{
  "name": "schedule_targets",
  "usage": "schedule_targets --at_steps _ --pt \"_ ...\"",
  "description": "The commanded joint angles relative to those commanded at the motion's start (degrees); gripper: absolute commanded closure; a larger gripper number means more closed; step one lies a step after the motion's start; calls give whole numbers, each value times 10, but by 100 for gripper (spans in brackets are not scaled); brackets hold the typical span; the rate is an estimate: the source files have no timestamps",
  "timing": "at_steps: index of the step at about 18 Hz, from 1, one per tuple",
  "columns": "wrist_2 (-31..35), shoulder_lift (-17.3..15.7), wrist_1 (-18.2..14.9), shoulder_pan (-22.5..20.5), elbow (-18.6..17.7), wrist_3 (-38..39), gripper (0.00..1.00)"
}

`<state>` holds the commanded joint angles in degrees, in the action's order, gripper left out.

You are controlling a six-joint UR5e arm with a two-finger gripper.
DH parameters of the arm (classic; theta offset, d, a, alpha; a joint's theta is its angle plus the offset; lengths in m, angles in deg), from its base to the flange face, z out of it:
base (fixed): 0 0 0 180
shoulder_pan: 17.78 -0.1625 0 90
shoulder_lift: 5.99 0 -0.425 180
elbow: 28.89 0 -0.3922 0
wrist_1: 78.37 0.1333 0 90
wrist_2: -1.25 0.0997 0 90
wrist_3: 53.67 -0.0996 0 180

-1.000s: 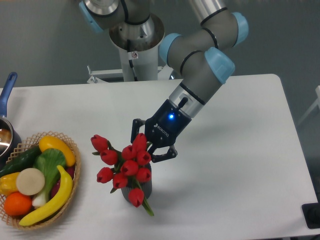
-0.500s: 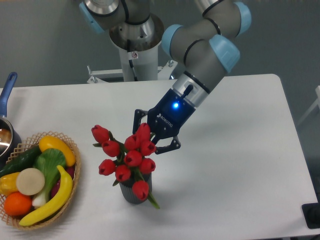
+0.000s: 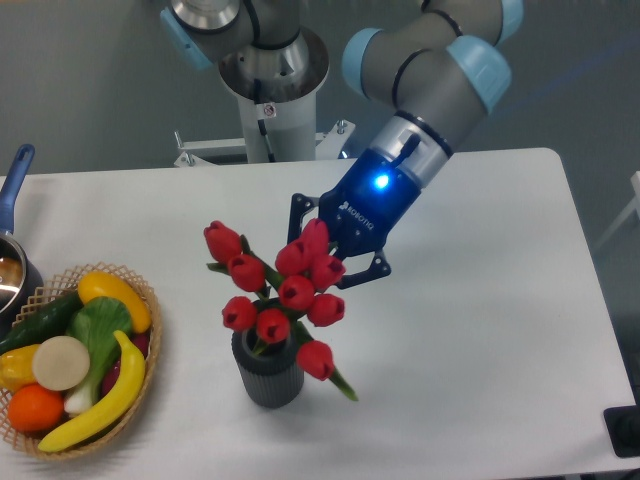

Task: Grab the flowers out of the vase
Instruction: 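Lift the gripped tulips up out of the gray vase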

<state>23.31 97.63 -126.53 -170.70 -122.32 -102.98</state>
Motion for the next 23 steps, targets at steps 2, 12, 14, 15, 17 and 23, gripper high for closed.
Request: schedule_targets --at_steps 2,12,14,15,17,23 --pt "-4 0 0 -2 4 4 80" --pt "-16 2 0 -18 68 119 80" --pt "-18 1 0 -22 69 130 80" --pt "-18 1 0 -23 69 135 80" --pt "-19 0 0 -26 67 145 80" --pt "-12 -4 3 -40 66 134 78"
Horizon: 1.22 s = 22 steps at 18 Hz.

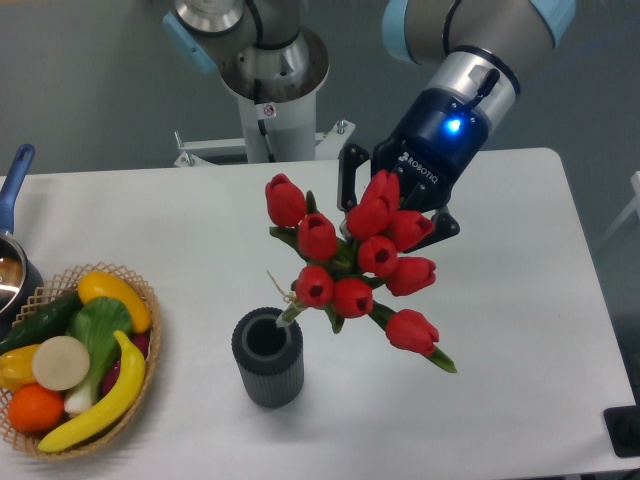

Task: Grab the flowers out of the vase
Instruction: 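Lift the gripped tulips up out of the gray vase, then raise the held tulips higher, away from the vase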

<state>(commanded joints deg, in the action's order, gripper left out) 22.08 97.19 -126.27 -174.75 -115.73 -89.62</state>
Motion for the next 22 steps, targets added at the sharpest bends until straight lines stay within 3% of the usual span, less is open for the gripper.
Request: schedule_targets --at_steps 5,14,22 --pt "15 -23 -2 -32 -12 -40 79" --pt "180 -76 -10 -50 -62 -140 82" --pt "294 -111 -98 -48 -71 -213 87"
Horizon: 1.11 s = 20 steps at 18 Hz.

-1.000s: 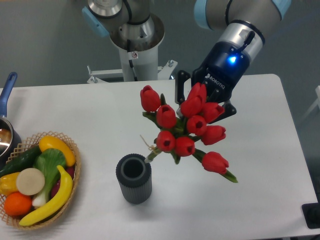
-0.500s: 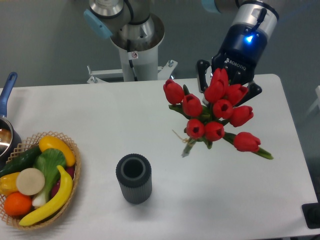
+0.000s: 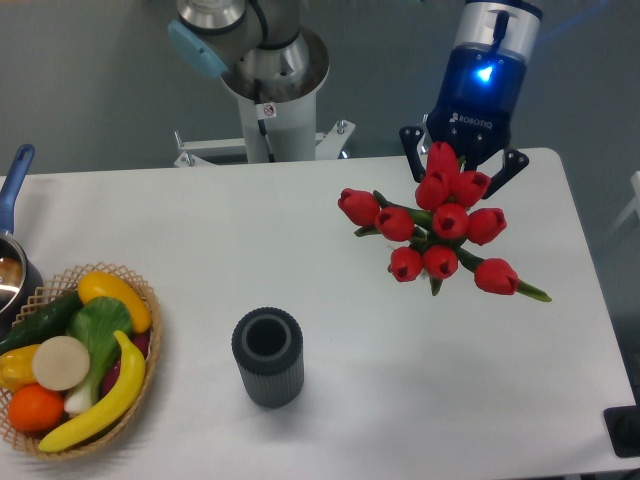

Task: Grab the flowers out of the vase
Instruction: 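Raise the held tulips higher, away from the vase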

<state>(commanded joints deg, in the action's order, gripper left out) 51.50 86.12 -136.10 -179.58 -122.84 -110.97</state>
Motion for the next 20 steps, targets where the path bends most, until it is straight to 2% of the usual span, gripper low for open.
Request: schedule_targets --at_steps 3,10,14,17,20 --pt "47 -11 -56 1 5 -40 87" --pt "194 -28 -147 11 18 -126 86" --pt "278 -28 -230 16 40 -215 83" --pt "345 -31 -242 38 36 -219 79" --pt "363 -30 -258 46 36 -219 79"
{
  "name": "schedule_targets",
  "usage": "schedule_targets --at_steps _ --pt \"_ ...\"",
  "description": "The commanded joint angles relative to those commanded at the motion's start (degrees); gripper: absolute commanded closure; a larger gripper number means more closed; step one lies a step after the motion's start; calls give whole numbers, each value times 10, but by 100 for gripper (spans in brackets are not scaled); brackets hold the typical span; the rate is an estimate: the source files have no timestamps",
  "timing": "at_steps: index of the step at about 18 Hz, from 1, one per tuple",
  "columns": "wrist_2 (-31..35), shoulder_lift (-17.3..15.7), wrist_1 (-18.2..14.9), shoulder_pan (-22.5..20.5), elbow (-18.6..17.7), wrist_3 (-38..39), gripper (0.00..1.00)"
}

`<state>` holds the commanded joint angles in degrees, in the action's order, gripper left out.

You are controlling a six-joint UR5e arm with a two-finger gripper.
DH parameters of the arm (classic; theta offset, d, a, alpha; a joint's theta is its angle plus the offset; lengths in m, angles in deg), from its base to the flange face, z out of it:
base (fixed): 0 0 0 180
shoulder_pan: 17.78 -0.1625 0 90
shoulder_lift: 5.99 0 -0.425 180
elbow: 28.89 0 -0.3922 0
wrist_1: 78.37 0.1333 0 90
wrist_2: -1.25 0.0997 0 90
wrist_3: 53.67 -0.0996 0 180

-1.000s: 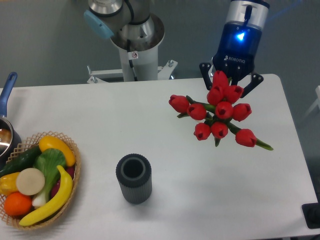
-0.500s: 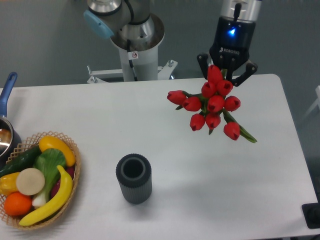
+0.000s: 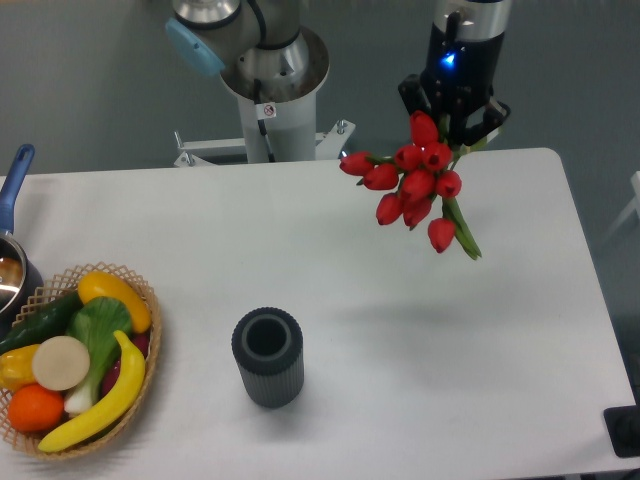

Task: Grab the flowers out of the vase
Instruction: 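Raise the held tulips higher, away from the vase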

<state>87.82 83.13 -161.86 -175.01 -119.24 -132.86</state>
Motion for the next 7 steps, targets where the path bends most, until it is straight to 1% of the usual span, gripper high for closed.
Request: schedule_targets --at_steps 4,7 --pt "4 -1 -7 0 3 0 80" --pt "4 -3 -2 1 -6 1 81"
